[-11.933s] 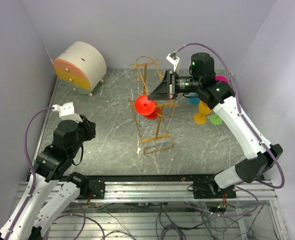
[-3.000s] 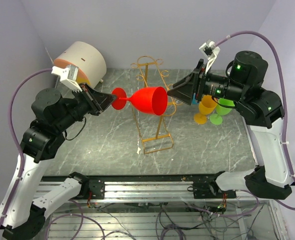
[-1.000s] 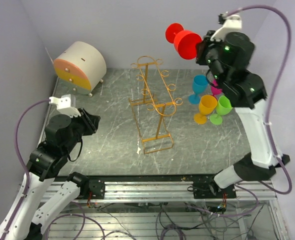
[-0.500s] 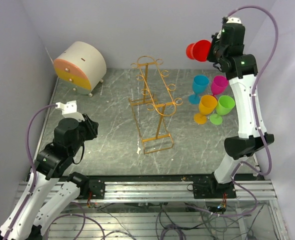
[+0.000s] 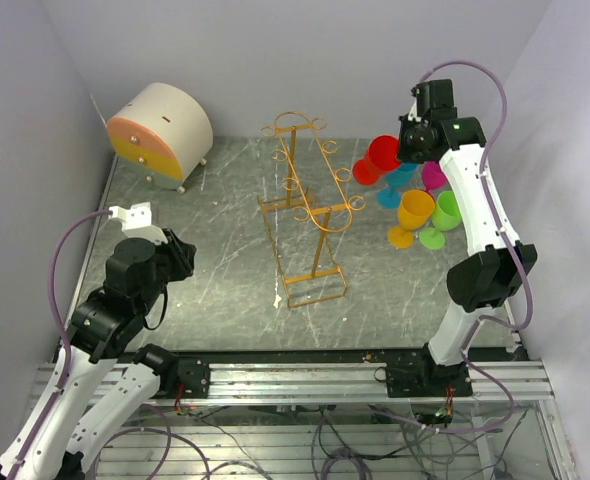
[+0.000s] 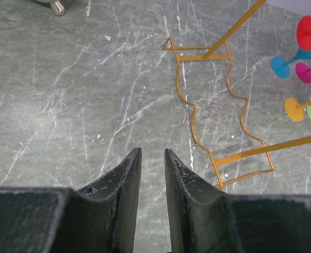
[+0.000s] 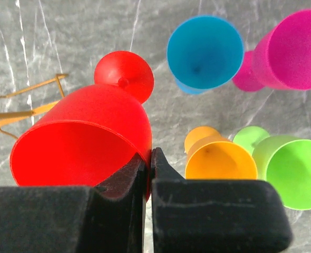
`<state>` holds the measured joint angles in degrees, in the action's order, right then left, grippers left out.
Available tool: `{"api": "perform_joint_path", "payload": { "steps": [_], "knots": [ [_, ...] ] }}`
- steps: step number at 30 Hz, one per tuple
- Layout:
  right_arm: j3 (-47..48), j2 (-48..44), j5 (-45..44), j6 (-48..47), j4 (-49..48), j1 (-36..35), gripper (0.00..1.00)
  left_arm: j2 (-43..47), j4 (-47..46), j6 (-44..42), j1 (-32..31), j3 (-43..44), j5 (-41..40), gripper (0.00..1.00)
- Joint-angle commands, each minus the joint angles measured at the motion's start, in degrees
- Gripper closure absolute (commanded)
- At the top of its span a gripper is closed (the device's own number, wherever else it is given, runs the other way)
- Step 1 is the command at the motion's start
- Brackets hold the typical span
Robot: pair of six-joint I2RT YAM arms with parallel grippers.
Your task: Take the wine glass off the wine glass rack
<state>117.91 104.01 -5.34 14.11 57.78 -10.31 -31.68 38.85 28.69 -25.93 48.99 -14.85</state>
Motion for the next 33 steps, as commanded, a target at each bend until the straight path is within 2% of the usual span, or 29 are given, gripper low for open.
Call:
{"api": "perform_joint_path", "payload": {
  "steps": [1,10,26,28,33],
  "knots": [
    [-2.33,1.63,4.44,-0.87,1.27,0.59,1.00,0.48,-1.67,-0.72,0.15,-0.30,-1.32,0.65],
    [-8.12,3.60,1.59,-1.35,0.74,0.49,1.00,0.22,-1.63,-0.60,0.10,-0.43,-0.62,0.65],
    [-3.25,11.38,-4.84,-0.66,3.08,0.59,0.97,0.76,-1.41,-0.65,0.10,-0.48,-0.55,0.65],
    [-2.64,11.39,-5.59,-0.54,3.31,0.63,0.93,0.83,-1.41,-0.58,0.13,-0.56,-0.53,0.65],
    [-1.11,13.14,-7.62,0.19,4.11,0.77,0.77,0.71,-1.50,-0.72,0.09,-0.48,-0.60,0.65]
  ]
}}
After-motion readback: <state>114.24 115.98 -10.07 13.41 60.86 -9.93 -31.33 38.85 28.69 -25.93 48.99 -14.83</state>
